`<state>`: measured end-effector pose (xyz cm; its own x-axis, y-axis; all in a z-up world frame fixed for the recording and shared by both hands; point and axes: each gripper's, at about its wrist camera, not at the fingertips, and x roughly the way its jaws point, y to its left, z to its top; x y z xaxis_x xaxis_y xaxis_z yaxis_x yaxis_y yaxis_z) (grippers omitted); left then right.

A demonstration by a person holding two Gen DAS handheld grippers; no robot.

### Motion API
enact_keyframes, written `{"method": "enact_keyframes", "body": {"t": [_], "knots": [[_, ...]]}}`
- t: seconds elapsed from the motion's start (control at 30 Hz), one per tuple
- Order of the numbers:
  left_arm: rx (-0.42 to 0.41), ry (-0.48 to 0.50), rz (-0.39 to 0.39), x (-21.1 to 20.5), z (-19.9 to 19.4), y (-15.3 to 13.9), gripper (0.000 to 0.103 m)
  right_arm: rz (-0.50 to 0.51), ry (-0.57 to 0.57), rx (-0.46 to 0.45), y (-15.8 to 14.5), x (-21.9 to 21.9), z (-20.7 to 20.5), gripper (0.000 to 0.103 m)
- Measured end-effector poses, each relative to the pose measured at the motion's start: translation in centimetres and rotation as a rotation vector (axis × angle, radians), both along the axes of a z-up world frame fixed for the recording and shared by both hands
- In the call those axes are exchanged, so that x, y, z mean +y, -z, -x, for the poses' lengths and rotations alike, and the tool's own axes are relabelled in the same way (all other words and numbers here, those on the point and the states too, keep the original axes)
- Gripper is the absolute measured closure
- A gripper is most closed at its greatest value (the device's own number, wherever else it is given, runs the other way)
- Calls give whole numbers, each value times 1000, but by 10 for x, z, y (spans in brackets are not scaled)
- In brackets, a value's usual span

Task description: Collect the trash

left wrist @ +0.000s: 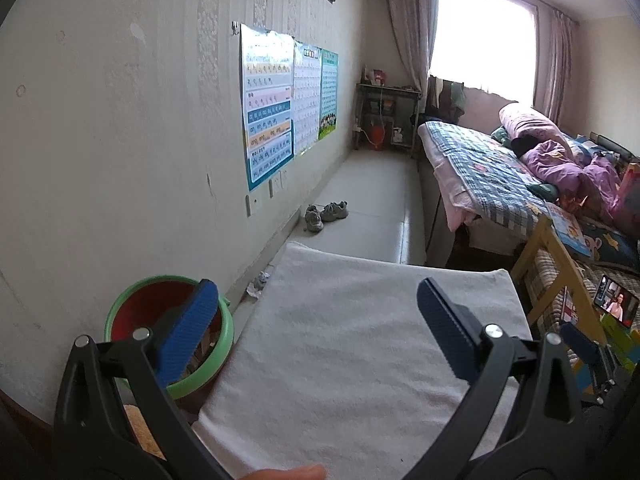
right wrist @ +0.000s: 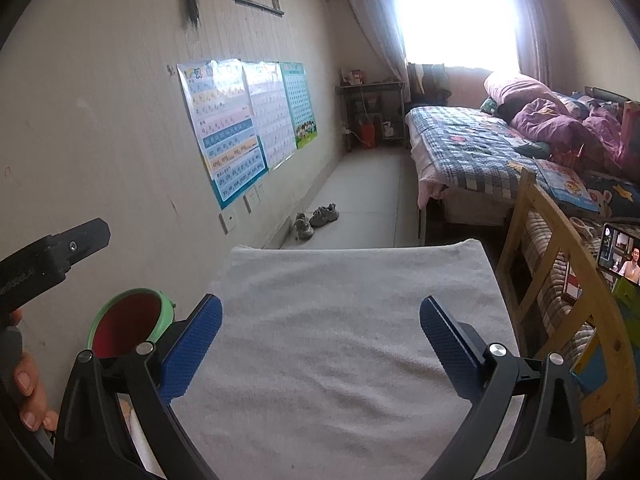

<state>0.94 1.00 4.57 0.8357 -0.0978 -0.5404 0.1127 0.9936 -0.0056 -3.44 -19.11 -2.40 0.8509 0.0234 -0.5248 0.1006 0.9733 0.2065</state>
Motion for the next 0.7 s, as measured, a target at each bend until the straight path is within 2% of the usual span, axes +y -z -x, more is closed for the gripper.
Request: {"method": "enact_keyframes", "body": {"t": [0.7], "knots": [[33, 13, 5, 1, -5, 6, 5, -7, -6, 65, 12, 1, -9, 7]]}}
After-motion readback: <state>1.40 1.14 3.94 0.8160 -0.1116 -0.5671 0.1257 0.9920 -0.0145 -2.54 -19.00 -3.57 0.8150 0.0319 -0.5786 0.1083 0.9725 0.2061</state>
